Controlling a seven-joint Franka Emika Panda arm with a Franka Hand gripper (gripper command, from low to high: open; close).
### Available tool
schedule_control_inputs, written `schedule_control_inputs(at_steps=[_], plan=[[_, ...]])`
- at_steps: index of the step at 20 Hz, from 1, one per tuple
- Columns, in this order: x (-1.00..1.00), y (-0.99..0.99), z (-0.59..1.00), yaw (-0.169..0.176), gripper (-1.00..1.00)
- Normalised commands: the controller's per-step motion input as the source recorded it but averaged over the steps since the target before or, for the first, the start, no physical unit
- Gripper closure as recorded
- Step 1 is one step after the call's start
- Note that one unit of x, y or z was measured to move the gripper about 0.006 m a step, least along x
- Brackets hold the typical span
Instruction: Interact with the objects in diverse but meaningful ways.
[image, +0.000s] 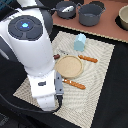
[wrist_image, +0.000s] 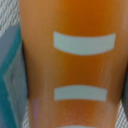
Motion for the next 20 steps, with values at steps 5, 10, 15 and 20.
schedule_control_inputs(at_steps=[5, 10, 15, 20], plan=[[-0.47, 0.34, 0.80, 0.025, 1.00], [-0.70, 0.37, 0.31, 0.000, 1.00], [-0.57, 0.25, 0.17, 0.000, 1.00], [-0.56, 0.24, 0.16, 0.000, 1.00]])
